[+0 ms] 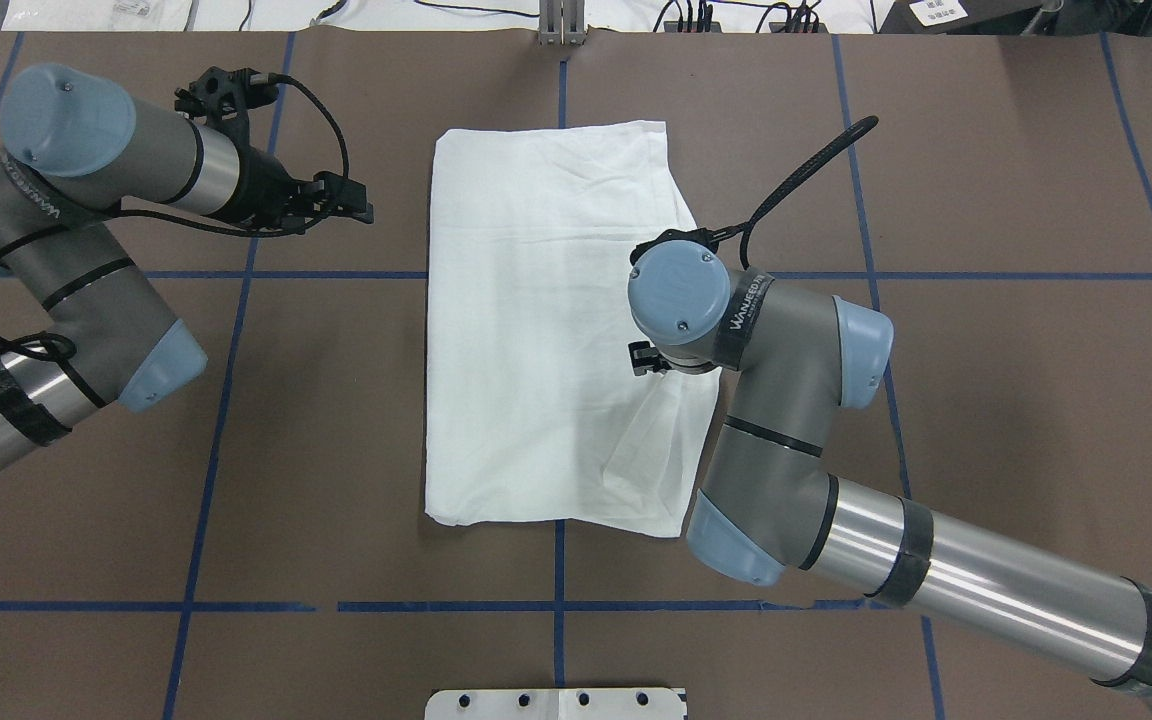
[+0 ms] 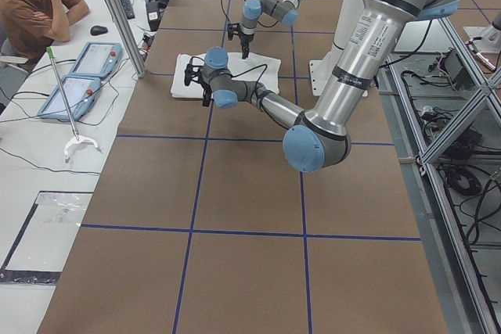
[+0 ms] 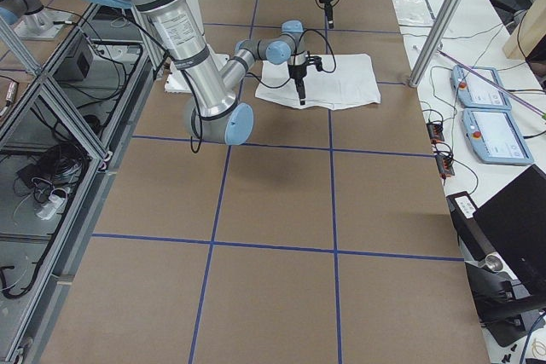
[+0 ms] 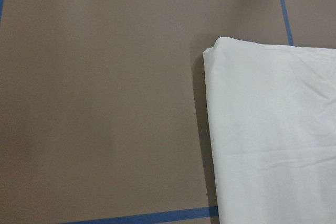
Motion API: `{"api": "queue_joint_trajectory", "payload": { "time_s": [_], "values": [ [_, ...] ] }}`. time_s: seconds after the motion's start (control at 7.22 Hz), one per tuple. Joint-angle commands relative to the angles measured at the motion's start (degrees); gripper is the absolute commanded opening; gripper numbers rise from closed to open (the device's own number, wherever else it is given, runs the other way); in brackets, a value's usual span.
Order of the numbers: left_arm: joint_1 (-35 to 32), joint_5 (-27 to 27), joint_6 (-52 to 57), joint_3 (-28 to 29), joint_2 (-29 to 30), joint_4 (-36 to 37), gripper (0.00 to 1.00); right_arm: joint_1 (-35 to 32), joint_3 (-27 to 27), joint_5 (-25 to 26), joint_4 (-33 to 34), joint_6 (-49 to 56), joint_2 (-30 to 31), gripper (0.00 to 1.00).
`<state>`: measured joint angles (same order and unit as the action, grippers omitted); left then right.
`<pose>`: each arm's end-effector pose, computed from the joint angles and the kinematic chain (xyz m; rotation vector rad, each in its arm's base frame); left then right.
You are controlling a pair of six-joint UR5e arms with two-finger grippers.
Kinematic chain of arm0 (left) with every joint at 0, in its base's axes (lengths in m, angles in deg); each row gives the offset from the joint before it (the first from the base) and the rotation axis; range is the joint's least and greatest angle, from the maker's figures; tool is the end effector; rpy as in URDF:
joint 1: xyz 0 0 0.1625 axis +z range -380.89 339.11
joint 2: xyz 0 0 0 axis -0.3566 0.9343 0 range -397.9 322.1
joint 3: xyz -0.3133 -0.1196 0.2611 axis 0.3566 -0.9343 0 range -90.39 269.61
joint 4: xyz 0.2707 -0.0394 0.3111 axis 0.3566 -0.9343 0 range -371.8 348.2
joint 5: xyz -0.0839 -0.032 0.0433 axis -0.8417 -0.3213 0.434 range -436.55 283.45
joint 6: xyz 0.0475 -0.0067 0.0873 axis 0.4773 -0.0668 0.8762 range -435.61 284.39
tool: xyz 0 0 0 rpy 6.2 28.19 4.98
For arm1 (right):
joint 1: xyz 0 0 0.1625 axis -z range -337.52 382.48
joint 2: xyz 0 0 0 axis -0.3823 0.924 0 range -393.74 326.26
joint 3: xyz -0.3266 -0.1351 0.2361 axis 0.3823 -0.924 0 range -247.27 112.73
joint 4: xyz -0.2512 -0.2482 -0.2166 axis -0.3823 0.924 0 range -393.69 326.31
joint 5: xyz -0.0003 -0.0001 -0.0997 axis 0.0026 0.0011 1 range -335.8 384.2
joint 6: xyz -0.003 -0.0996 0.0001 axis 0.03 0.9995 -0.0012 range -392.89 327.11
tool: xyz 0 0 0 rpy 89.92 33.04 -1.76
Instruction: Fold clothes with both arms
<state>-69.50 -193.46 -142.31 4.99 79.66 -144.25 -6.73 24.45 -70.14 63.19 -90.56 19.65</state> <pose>0.3853 -0.5706 0.3390 0.3102 1.1383 -0.1245 -0.5480 -0.4504 0.2933 0.2173 -0.5092 -0.0739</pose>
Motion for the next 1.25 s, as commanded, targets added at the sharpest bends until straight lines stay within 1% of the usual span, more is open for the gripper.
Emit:
{"api": "queue_joint_trajectory", "payload": {
  "time_s": [0.0, 0.28, 0.42, 0.55, 0.83, 0.97, 1.11],
  "values": [
    [0.4, 0.0, 0.0, 0.1, 0.0, 0.0, 1.0, -0.6, 4.0, -0.3, 0.1, 0.3, 3.8, 1.0],
    [0.4, 0.0, 0.0, 0.0, 0.2, 0.0, 1.0, -0.9, 9.1, -0.3, 0.1, 1.5, 9.1, 1.0],
    [0.4, 0.0, 0.0, -0.1, 0.2, 0.0, 1.0, -0.9, 10.6, -0.3, 0.1, 1.5, 10.4, 1.0],
    [0.4, 0.0, 0.0, -0.2, 0.2, 0.0, 1.0, -0.9, 11.4, -0.4, 0.1, 1.5, 10.3, 1.0],
    [0.4, -0.1, -0.1, -0.3, 0.2, 0.1, 1.0, -0.9, 14.9, -2.4, 0.1, 1.4, 10.2, 1.0],
    [0.5, -0.1, -0.1, -0.4, 0.1, 0.1, 1.0, -0.9, 15.3, -2.6, 0.0, 0.7, 10.2, 1.0],
    [0.6, -0.3, -3.2, -1.6, -0.3, 0.3, 1.0, -0.9, 16.6, -2.6, -0.1, 0.5, 10.4, 1.0]
  ]
}}
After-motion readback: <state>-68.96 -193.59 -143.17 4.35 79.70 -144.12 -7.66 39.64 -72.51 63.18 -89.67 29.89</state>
